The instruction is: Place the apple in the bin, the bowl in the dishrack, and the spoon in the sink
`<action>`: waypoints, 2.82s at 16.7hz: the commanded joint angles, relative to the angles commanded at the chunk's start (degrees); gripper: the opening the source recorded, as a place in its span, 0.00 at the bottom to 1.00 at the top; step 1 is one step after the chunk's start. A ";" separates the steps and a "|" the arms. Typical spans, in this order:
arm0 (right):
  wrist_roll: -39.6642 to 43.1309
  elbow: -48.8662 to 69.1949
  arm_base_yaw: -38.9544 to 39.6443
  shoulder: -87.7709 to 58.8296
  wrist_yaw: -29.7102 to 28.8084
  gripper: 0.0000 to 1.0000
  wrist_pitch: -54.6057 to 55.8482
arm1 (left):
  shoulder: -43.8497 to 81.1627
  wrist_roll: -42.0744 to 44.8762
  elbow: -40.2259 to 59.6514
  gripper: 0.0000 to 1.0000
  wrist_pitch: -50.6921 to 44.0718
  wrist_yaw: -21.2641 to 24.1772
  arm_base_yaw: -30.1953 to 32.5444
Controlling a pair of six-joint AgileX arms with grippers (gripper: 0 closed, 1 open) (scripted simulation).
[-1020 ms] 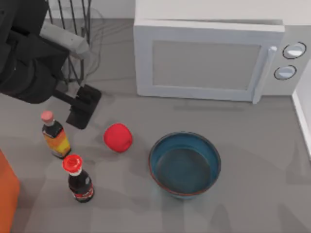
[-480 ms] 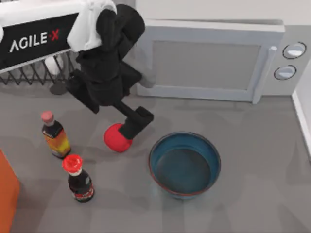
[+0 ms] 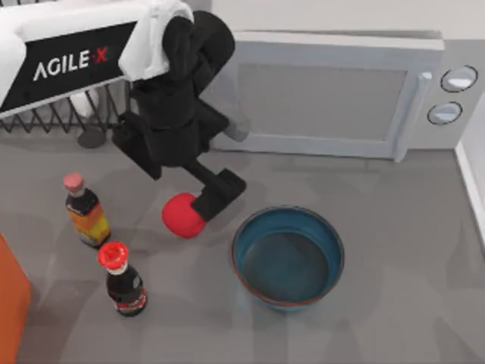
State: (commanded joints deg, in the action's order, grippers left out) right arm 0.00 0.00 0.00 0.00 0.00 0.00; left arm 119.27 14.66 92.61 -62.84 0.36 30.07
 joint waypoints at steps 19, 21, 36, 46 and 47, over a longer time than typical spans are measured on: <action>0.00 0.00 0.00 0.00 0.00 1.00 0.00 | 5.37 0.10 -8.05 0.47 13.41 0.07 0.23; 0.00 0.00 0.00 0.00 0.00 1.00 0.00 | 5.37 0.10 -8.05 0.32 13.41 0.07 0.23; 0.00 0.00 0.00 0.00 0.00 1.00 0.00 | 4.13 0.05 -6.86 0.00 12.11 0.21 0.21; 0.00 0.00 0.00 0.00 0.00 1.00 0.00 | -1.44 -0.19 6.72 0.00 -7.28 0.11 0.27; 0.00 0.00 0.00 0.00 0.00 1.00 0.00 | -1.44 -0.19 6.72 0.00 -7.28 0.11 0.27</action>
State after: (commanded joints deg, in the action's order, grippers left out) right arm 0.00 0.00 0.00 0.00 0.00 0.00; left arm 117.82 14.46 99.33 -70.12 0.46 30.35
